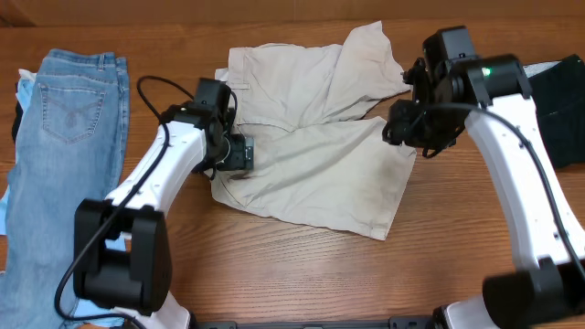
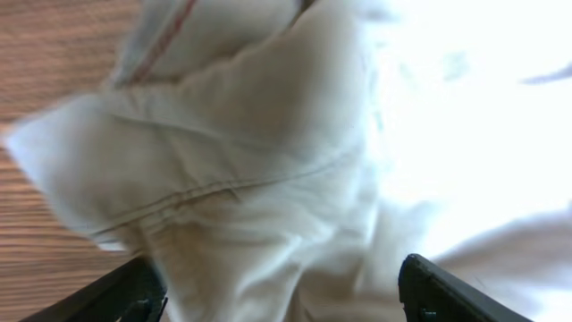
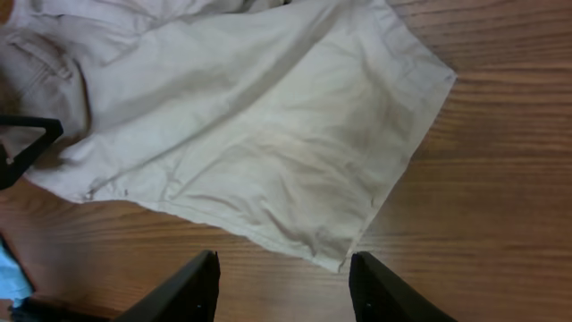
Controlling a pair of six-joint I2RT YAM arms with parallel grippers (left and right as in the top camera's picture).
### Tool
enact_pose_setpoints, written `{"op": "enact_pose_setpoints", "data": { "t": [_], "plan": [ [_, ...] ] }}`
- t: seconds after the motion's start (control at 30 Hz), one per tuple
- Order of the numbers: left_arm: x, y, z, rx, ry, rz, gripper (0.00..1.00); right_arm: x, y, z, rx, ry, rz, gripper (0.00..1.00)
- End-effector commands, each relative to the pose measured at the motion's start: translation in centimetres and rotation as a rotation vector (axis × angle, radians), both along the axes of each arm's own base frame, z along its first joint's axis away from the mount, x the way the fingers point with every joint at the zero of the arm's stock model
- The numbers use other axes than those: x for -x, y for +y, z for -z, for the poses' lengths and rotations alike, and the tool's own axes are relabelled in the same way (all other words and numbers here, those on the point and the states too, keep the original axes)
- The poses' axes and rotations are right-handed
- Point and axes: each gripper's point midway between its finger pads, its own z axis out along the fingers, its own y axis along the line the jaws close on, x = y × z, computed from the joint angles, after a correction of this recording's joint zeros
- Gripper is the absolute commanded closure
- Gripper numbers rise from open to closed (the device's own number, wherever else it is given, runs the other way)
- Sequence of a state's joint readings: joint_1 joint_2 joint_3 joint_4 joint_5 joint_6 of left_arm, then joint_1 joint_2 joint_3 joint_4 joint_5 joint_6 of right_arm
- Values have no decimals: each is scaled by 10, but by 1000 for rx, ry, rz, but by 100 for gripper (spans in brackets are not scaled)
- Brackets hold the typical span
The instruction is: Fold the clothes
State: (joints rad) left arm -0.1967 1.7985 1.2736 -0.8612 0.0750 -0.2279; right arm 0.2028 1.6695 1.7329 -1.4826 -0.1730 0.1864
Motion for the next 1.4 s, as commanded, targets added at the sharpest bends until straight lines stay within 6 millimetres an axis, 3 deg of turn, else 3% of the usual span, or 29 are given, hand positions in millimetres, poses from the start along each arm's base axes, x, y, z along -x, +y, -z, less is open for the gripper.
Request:
{"op": "enact_pose_setpoints", "data": {
  "t": [0.0,0.13,0.3,0.37,0.47,0.5,0.53,0.57,0.73,0.83,1.0,1.1,1.13,1.17,1.2,1.23,1.27,1.37],
  "plan": [
    [-2,-2,-22,-15,-51,91,14,26,0,-7,70,-15,93,49],
    [28,5,-17,-39,71,122,13,65,10,21,79,61,139,49],
    [69,20,-16,-99,241,101,21,108,18,93,47,169,150,48],
    [74,27,-15,-141,264,62,22,111,19,122,36,183,148,46],
    [74,44,-10,-231,251,10,22,115,16,150,46,187,171,40],
    [71,45,-7,-236,238,6,21,115,14,155,55,186,173,34],
    [68,45,-4,-231,222,1,21,115,11,160,74,182,176,18],
    [64,45,1,-227,204,-3,21,115,5,165,103,181,185,11],
    [70,47,26,-220,192,-81,18,118,0,195,146,214,208,9],
    [68,46,31,-213,176,-131,19,112,3,207,143,218,208,15],
    [63,44,31,-198,156,-164,25,109,6,215,131,220,206,43],
    [64,42,32,-189,160,-162,31,110,9,224,108,207,205,45],
    [64,41,32,-179,163,-161,36,113,8,228,107,208,205,49],
    [64,40,32,-175,165,-161,48,114,9,229,96,210,204,58],
    [64,40,32,-175,164,-161,66,113,9,229,95,209,205,76],
    [63,40,32,-176,160,-161,84,113,9,228,93,213,225,88],
    [62,40,32,-175,156,-161,96,113,10,228,89,213,226,96],
    [56,37,27,-161,137,-162,96,108,11,210,69,211,241,96]
  ]
}}
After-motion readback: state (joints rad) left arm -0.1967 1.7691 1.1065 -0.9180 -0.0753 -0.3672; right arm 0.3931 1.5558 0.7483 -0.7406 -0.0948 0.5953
